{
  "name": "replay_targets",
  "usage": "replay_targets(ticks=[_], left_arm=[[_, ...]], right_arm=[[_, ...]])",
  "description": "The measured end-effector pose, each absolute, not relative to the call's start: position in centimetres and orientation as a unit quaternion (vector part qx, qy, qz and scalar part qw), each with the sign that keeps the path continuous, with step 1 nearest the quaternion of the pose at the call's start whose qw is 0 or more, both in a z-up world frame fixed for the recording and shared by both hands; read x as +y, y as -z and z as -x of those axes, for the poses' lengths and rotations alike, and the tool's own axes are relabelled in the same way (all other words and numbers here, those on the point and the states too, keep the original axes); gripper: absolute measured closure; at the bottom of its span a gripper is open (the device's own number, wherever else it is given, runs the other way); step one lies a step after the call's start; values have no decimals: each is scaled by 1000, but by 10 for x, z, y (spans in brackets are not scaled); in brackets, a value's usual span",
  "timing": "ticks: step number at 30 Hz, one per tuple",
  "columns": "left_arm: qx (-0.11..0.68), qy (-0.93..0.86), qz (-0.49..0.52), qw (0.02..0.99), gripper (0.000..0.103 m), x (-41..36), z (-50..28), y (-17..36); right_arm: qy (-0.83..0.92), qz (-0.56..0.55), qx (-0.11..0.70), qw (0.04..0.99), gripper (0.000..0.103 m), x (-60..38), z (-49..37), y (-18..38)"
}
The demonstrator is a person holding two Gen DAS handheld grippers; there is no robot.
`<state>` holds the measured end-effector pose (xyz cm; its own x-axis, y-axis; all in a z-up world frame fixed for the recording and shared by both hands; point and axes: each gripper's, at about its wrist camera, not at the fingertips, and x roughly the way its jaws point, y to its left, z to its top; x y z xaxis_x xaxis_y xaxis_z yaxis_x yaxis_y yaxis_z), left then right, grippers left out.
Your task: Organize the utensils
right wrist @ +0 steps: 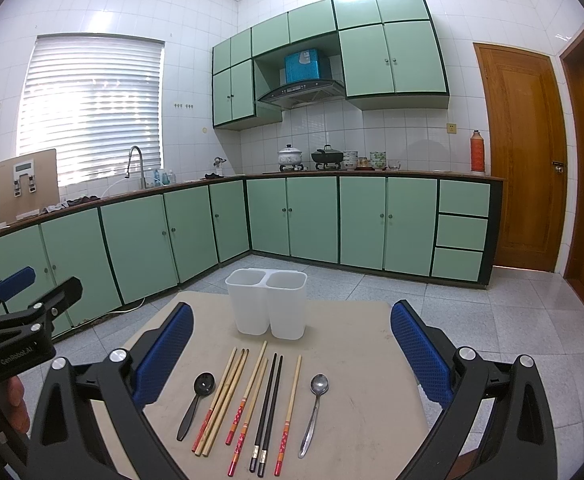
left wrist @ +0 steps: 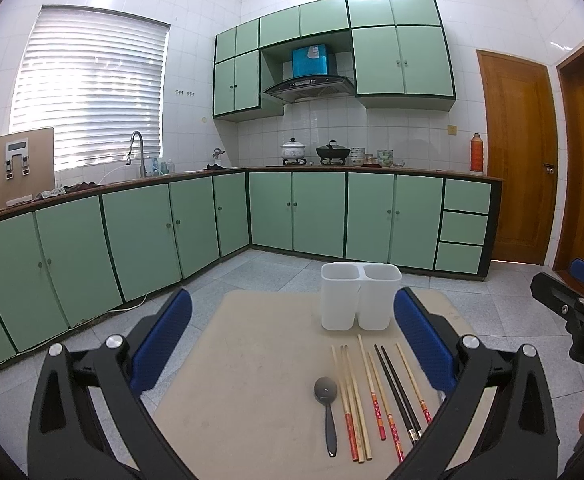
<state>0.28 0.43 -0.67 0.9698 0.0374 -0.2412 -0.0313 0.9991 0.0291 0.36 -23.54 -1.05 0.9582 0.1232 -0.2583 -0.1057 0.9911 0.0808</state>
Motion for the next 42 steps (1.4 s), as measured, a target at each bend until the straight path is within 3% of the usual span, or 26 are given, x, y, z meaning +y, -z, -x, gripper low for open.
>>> replay_targets(ticks=[22, 31, 42], left_arm=[[124, -24, -16, 992, 5, 10, -9, 10], [178, -51, -22, 983, 5, 32, -53, 23], [291, -54, -38, 955, 5, 42, -131, 75]], right_arm=[[-54, -31, 138, 988, 6, -231, -13, 20], [-16, -7, 223, 975, 7, -239, -61, 46], [-26, 5, 330, 944, 23, -236, -140, 99]])
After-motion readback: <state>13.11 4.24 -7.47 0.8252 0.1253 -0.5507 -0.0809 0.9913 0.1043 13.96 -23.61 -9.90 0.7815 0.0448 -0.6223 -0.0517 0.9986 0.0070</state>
